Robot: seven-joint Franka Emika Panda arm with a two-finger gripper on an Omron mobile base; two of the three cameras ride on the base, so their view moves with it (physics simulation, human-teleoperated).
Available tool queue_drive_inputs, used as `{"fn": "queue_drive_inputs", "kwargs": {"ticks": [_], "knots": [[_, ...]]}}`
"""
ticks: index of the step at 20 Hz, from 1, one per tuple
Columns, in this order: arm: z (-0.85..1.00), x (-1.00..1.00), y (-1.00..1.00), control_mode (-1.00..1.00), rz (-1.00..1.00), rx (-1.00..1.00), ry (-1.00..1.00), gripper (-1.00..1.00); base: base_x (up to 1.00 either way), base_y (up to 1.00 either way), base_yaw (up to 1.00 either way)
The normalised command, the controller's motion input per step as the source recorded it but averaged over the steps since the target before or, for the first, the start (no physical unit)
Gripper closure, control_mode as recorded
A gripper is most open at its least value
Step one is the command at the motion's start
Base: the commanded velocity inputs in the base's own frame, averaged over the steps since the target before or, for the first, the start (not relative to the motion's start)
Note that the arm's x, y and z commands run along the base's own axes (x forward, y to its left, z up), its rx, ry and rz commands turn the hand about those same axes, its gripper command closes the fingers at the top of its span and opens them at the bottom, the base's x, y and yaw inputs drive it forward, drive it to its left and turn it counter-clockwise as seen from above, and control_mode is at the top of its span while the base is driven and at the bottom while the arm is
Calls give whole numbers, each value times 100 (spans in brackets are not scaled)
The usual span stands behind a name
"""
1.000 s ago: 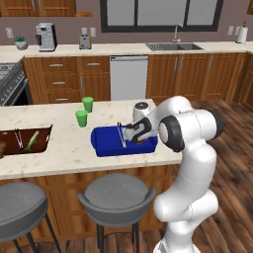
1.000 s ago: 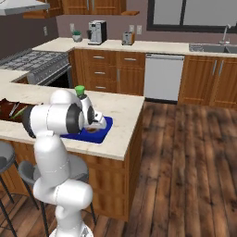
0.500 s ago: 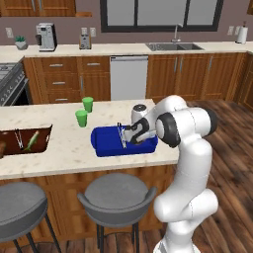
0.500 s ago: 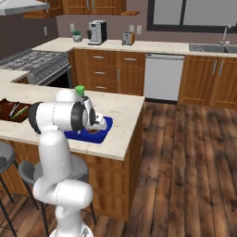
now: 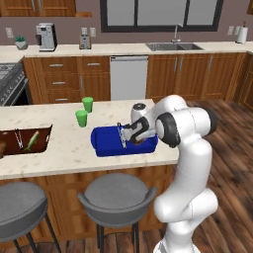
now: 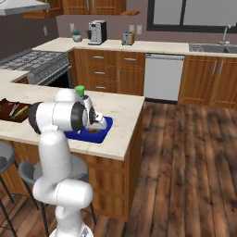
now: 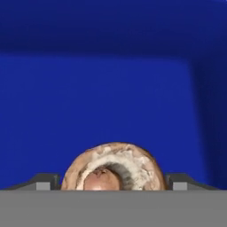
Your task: Gather the sweet potato and mushroom from the fridge and place them on a tray on the dining counter. Then gather the chicken drumstick and fish from the fridge and place them on the other tray.
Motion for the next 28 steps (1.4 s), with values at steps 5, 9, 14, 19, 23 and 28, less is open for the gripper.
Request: {"fn": "queue_drive_inputs", "kwargs": {"ticks": [5, 9, 14, 19, 23, 28], "knots": [[43, -17, 0, -100, 0, 3, 0, -100, 0, 0, 0], [61, -22, -7, -100, 0, 5, 0, -100, 0, 0, 0], [67, -33, -19, -100, 0, 4, -6, -100, 0, 0, 0], [74, -49, -19, -100, 0, 0, -18, -100, 0, 0, 0], [75, -59, -5, -100, 0, 0, -22, -100, 0, 0, 0], [78, -64, -1, -100, 0, -4, -25, -100, 0, 0, 0]]}}
